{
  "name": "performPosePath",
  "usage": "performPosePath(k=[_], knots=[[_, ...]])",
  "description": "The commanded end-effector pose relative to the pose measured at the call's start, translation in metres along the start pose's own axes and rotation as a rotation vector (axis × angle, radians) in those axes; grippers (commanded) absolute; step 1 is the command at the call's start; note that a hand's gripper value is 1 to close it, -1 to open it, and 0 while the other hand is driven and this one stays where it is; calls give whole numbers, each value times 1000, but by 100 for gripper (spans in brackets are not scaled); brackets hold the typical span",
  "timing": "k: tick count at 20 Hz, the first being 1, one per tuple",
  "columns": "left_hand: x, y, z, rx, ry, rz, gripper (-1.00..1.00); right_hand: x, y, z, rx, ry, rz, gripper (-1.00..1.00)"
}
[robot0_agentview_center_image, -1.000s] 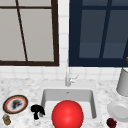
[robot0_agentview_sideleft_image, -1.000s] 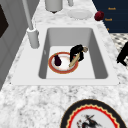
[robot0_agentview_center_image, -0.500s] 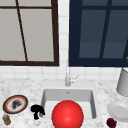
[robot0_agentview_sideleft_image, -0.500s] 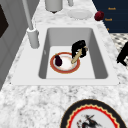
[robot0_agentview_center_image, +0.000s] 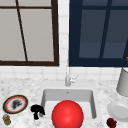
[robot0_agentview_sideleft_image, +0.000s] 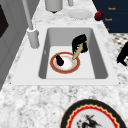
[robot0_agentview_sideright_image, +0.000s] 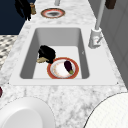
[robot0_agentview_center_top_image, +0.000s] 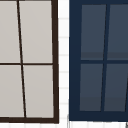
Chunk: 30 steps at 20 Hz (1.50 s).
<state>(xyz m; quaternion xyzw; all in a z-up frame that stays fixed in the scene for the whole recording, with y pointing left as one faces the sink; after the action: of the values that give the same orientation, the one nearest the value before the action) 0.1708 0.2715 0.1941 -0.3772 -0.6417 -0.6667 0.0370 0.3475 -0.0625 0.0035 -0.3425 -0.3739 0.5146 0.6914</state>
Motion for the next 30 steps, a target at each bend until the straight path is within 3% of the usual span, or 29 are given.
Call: performPosePath(k=[1,7,10,11,12,15,23,27,30], knots=[[0,0,0,0,0,0,0,4,-20,11,31,39,24,100],[0,0,0,0,0,0,0,-5,-55,52,10,3,6,100],[0,0,0,0,0,0,0,-4,-54,70,6,1,2,100],[0,0,0,0,0,0,0,-3,-49,72,-23,2,-3,100],[0,0,0,0,0,0,0,-5,-50,82,-102,-13,-8,100],[0,0,0,0,0,0,0,-3,-56,80,-153,32,7,100],[0,0,0,0,0,0,0,2,-114,99,-92,78,16,100],[0,0,0,0,0,0,0,-13,-140,119,-136,21,5,100],[0,0,0,0,0,0,0,-20,-166,127,-131,-2,11,100]])
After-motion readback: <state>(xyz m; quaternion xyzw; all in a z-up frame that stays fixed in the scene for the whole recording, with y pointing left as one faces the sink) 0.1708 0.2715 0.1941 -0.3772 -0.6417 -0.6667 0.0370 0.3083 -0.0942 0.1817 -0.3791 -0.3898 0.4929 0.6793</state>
